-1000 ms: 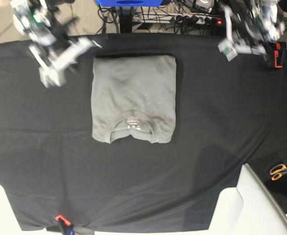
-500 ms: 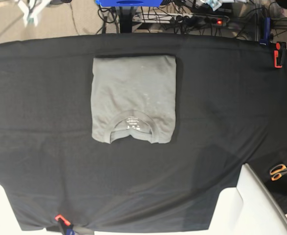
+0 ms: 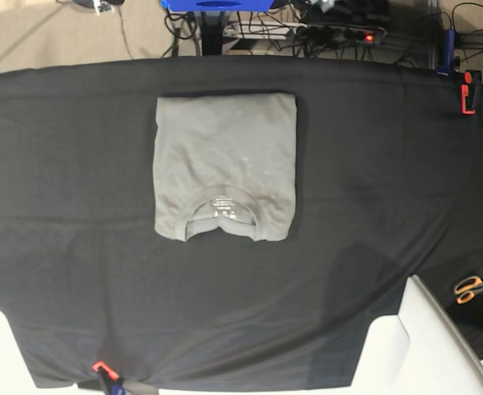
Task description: Fold the T-shirt properly
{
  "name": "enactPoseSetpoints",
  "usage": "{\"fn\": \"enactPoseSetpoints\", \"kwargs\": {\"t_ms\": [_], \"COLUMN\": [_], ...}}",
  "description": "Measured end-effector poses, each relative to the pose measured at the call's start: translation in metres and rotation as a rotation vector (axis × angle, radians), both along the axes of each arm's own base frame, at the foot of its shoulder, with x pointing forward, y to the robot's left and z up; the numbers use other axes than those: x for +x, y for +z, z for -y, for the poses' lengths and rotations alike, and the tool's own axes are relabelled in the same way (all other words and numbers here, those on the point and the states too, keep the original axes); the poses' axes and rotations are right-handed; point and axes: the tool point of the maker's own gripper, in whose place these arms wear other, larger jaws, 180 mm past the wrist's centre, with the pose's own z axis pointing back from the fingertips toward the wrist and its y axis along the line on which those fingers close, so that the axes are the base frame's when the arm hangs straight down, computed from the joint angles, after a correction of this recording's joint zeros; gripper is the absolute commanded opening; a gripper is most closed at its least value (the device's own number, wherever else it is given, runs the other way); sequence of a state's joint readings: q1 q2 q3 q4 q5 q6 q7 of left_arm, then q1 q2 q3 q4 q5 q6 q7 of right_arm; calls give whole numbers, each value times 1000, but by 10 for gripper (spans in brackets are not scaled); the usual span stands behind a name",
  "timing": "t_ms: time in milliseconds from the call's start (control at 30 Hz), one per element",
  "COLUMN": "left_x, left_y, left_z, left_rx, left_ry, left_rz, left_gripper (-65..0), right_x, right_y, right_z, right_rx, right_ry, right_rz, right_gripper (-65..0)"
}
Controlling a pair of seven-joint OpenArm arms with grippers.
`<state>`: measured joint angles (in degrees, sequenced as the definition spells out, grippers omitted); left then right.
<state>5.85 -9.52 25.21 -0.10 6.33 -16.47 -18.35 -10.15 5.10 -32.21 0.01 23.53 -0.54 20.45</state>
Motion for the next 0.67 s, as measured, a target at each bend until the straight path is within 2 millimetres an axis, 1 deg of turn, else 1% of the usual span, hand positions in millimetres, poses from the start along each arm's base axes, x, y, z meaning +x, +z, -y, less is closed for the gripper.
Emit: {"fn": "enactPoseSetpoints", "kwargs": {"t_ms": [33, 67, 133, 167, 233, 367, 433, 500, 600, 667], "left_x": [14, 20, 27, 29, 27, 12, 10, 11, 19, 23], "left_y": [-1, -1, -2, -2, -2, -1, -1, -1, -1, -2], "left_z": [3, 8, 19, 22, 23, 10, 8, 9, 11, 11], "left_rx": [3, -8, -32, -39, -43, -15, -12, -14, -18, -16], "left_ry": [17, 15, 10, 10, 1, -9, -10, -9, -9, 4], "left_rz": [64, 76, 87, 93, 91, 54, 49, 51, 65, 75], "left_gripper": [-650, -650, -650, -650, -650, -650, -650, -650, -650, -650], "right_x": [11, 18, 32, 35, 30, 4, -3, -3, 6, 8], "right_y": [2, 3, 4, 4, 4, 6, 7, 7, 7, 6], "right_z": [2, 5, 9, 10, 13, 15, 18, 18, 18, 17], "right_rx": [2, -4, -15, -20, -32, -47, -54, -56, -52, -50], "right_ry": [-13, -39, -107, -138, -186, -240, -248, -248, -247, -248], "right_rz": [67, 102, 156, 168, 163, 120, 107, 106, 127, 131], "right_gripper": [-642, -642, -642, -642, -642, -642, -642, -642, -642, -642]}}
